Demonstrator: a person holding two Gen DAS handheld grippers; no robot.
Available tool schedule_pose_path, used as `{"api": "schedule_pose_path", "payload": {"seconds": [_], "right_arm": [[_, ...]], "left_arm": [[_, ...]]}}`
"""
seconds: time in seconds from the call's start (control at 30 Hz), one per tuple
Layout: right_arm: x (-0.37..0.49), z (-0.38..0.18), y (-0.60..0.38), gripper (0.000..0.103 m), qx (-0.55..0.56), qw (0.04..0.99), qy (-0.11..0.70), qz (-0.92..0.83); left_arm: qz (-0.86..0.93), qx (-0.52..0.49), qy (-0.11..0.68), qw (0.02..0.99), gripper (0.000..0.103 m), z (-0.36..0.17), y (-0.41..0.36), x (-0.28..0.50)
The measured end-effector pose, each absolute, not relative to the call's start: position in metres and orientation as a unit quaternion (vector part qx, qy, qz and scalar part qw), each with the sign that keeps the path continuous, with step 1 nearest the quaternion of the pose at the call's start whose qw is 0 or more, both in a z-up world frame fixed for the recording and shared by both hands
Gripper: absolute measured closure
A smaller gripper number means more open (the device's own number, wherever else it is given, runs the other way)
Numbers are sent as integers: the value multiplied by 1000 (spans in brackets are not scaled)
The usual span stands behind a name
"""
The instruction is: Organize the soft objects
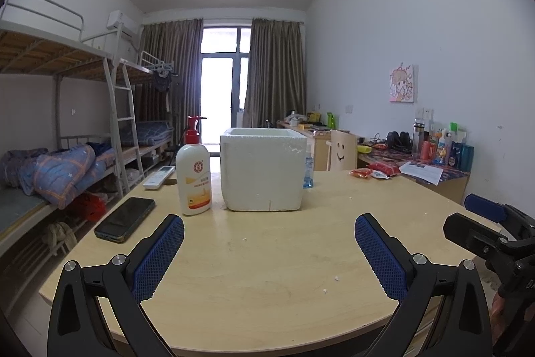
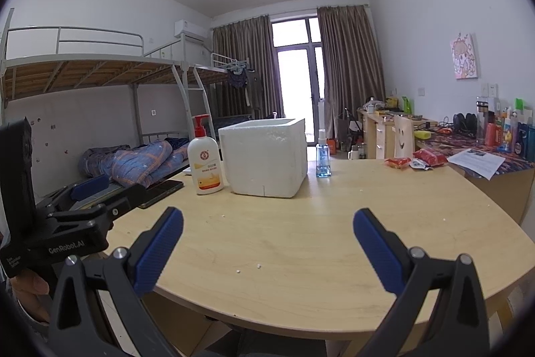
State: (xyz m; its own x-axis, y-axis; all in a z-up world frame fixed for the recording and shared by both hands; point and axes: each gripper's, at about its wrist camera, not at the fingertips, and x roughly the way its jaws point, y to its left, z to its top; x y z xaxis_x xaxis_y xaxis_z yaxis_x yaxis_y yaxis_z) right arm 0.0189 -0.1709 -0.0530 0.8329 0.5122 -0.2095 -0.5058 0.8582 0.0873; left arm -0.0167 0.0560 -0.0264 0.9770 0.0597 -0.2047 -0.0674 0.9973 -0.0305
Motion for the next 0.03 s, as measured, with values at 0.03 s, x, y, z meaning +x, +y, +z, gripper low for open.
{"api": "schedule_pose_path", "payload": {"seconds": [0.03], "right_arm": [[19, -53, -171, 0, 13, 957, 114, 267]], "left_arm": [[33, -19, 101, 994, 1, -26, 56, -16]]}}
